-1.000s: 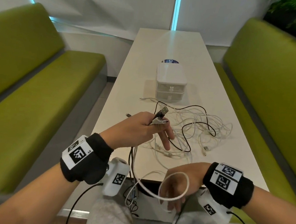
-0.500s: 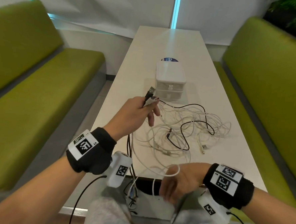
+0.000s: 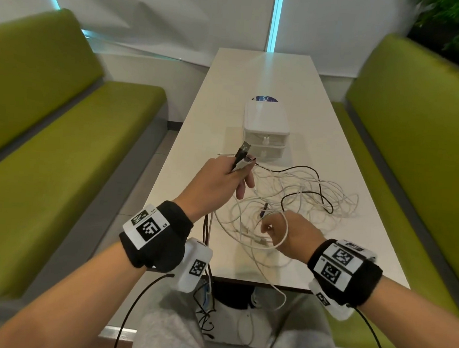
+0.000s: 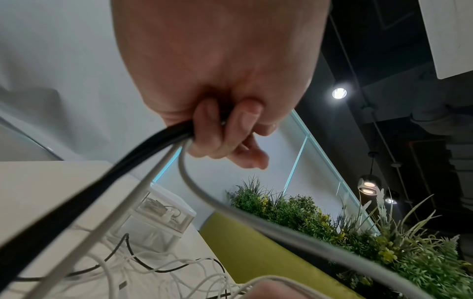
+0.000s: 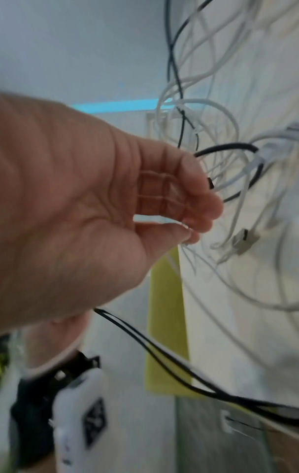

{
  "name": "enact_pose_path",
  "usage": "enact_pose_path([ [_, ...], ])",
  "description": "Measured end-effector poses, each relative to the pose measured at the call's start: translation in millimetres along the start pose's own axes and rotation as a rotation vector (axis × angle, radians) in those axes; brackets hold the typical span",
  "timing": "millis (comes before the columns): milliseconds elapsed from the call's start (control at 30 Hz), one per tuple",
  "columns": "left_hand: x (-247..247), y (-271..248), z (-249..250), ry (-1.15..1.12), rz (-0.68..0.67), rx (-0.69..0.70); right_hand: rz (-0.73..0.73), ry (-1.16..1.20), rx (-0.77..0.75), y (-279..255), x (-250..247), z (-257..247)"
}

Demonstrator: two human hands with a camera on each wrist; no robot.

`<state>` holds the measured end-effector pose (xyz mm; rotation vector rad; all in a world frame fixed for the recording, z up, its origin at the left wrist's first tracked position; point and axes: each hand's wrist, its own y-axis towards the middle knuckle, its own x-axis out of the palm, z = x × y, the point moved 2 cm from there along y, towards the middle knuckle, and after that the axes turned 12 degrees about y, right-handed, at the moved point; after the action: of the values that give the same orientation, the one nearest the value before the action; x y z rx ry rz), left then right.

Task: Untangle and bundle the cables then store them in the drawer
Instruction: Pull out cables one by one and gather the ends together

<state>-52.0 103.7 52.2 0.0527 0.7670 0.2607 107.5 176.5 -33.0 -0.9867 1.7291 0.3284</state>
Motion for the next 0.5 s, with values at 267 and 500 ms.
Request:
enact_pose_path([
  [267, -4.5, -1.3, -11.8, 0.018, 0.076, -0.040, 0.043, -0.152, -0.037, 14.9, 26.4, 1.3],
  [500, 6.4, 9.8, -23.7, -0.028, 0.081, -0.069, 0.058, 0.037, -0.005, 24.1, 18.9, 7.8],
])
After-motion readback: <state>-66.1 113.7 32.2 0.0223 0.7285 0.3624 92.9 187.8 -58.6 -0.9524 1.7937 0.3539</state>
